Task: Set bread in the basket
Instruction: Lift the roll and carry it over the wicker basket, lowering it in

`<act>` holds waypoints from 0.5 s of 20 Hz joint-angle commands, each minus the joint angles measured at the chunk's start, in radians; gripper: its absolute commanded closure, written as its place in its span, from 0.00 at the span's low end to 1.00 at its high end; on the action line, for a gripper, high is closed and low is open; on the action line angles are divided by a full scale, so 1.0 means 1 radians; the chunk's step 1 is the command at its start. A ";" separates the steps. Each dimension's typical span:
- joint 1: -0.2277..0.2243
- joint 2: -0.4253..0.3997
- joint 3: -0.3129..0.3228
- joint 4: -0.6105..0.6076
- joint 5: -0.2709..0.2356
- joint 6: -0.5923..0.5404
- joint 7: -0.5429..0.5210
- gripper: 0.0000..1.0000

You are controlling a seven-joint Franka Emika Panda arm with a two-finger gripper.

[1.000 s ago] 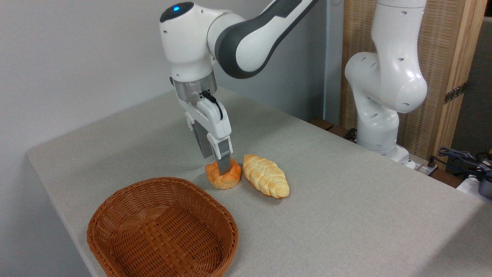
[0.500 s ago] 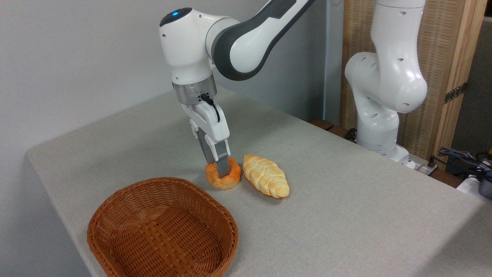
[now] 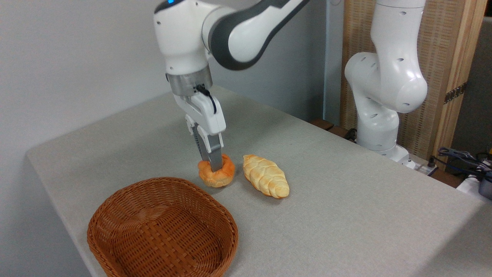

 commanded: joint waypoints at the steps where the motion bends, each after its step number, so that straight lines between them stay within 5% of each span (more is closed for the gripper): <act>1: 0.001 0.004 0.084 0.150 -0.069 -0.093 0.013 0.94; 6: 0.001 0.070 0.179 0.330 -0.149 -0.139 0.013 0.92; 10: -0.011 0.243 0.178 0.497 -0.146 -0.131 0.008 0.86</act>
